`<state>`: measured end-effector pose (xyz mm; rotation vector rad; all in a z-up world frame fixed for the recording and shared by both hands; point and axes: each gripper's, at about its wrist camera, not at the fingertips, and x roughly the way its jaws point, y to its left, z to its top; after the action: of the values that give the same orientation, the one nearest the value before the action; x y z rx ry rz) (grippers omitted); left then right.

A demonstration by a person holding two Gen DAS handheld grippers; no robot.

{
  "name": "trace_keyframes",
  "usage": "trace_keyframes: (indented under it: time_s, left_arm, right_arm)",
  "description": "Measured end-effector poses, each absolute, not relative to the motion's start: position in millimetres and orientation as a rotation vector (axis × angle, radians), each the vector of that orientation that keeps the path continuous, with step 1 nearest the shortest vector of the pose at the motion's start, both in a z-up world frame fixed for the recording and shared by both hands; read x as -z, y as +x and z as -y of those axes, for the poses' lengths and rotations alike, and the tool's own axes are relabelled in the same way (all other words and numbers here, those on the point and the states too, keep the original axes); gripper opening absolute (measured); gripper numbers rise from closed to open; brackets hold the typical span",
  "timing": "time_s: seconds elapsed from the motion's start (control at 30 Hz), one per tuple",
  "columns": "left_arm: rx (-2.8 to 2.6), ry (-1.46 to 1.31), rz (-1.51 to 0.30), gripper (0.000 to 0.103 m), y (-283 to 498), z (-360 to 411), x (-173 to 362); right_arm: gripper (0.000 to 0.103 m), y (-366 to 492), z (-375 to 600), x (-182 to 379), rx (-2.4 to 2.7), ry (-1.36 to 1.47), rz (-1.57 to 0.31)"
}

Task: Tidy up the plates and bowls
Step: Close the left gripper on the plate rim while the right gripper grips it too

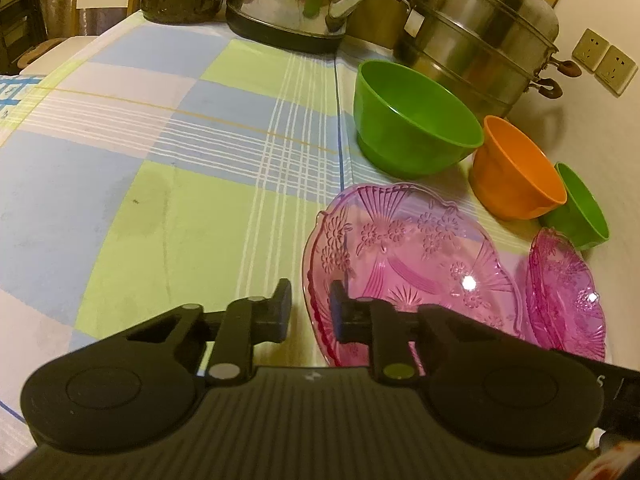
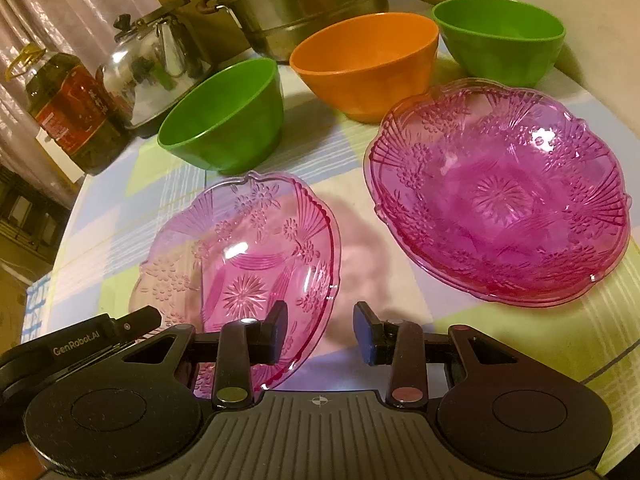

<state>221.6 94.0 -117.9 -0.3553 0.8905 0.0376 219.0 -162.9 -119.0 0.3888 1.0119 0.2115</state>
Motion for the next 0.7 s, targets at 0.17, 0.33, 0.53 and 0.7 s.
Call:
trace_keyframes:
  time_s: [0.17, 0.33, 0.53, 0.7]
  left_arm:
    - [-0.025, -0.348, -0.898, 0.008, 222, -93, 118]
    - [-0.018, -0.318, -0.906, 0.008, 220, -90, 114]
    - [-0.012, -0.291, -0.906, 0.009, 208, -86, 103]
    - [-0.009, -0.285, -0.903, 0.009, 195, -83, 92]
  right_arm:
    - [0.025, 222, 161, 121, -0.216, 0.387, -1.015]
    - [0.013, 220, 159, 120, -0.216, 0.364, -1.016]
    - [0.013, 211, 163, 110, -0.229, 0.359, -0.999]
    - [0.013, 198, 168, 100, -0.241, 0.353, -0.987]
